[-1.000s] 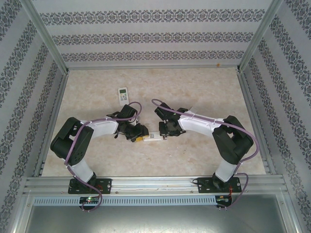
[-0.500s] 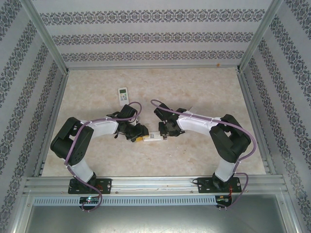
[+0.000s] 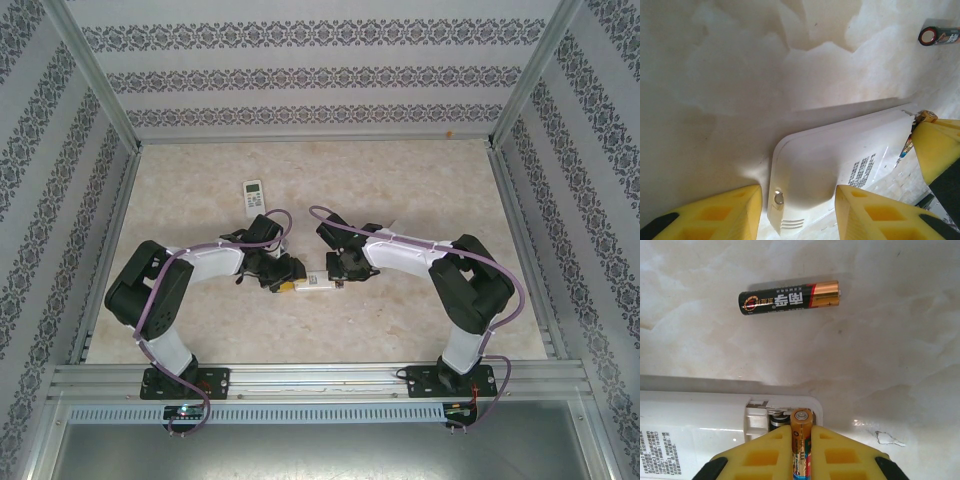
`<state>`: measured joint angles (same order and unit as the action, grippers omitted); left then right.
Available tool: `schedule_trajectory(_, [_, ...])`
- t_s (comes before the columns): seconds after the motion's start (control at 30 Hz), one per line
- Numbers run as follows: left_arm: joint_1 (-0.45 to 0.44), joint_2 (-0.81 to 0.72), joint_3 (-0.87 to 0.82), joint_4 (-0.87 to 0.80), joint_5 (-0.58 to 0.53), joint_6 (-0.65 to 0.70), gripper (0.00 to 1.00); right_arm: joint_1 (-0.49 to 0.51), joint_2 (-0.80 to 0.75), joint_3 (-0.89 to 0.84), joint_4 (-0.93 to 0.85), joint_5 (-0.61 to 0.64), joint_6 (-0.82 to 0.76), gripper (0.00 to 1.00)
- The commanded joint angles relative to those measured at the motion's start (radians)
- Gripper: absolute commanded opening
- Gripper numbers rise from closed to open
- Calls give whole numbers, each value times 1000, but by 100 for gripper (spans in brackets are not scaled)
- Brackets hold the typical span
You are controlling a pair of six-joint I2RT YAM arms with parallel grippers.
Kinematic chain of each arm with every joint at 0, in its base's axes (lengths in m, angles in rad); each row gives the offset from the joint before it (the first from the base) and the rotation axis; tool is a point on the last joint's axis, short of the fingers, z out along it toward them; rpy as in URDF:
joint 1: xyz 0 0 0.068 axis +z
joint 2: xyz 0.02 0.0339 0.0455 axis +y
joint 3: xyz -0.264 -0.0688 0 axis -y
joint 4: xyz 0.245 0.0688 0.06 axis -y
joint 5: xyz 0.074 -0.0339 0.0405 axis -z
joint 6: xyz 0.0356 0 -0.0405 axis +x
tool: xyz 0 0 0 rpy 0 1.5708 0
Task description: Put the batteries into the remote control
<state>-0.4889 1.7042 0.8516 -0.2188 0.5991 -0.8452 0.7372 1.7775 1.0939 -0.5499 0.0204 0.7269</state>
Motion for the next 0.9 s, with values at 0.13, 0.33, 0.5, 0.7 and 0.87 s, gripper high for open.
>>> schedule_trajectory(0.13, [7,34,11,5,-13,14,44,10,-24,-22,-42,-20,-4,15])
schedule_trajectory(0.33, [7,35,10,9,-10,12,44,0,-44,-7,-51,-20,-3,22])
schedule_trajectory(0.5, [7,37,10,9,-9,13,44,-15,-58,36,-64,-25,-4,28])
schedule_trajectory(0.7, [6,38,11,8,-10,17,44,-35,-68,61,-64,-19,0,28])
schedule_trajectory(0.87, [6,43,17,5,-8,19,44,-45,-41,67,-62,-27,7,23])
